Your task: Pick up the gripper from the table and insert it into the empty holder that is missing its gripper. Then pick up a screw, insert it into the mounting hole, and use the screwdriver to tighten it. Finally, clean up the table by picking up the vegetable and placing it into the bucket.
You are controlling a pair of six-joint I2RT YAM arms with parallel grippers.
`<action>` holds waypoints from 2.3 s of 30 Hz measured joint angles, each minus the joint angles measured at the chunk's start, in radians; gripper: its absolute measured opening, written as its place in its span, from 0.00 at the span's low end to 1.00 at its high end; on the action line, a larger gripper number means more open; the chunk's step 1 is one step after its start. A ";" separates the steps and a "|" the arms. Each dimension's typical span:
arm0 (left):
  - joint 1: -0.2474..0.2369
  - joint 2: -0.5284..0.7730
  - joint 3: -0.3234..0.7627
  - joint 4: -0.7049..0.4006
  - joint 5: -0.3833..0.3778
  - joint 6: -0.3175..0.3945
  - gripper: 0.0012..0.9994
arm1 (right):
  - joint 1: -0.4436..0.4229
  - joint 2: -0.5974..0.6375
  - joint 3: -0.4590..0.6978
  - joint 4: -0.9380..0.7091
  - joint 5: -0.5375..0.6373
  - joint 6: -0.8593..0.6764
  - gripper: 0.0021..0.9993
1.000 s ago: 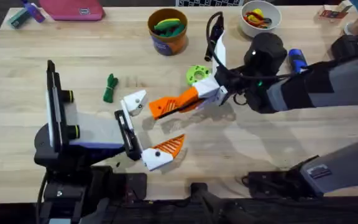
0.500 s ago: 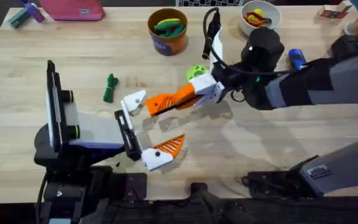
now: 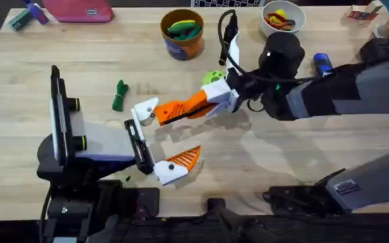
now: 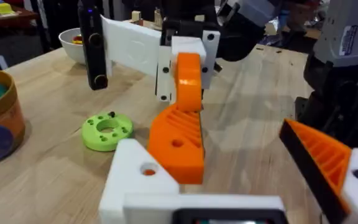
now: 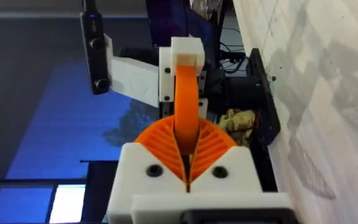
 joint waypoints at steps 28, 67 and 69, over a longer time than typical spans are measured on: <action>0.000 0.000 0.000 0.000 -0.001 -0.004 0.99 | 0.075 0.000 0.055 -0.131 0.131 -0.094 0.01; -0.002 0.000 0.000 0.000 -0.003 -0.015 0.99 | 0.101 0.000 0.065 -0.175 0.253 -0.128 0.95; -0.002 0.000 0.000 0.000 -0.003 -0.015 0.99 | 0.101 0.000 0.065 -0.174 0.254 -0.128 0.95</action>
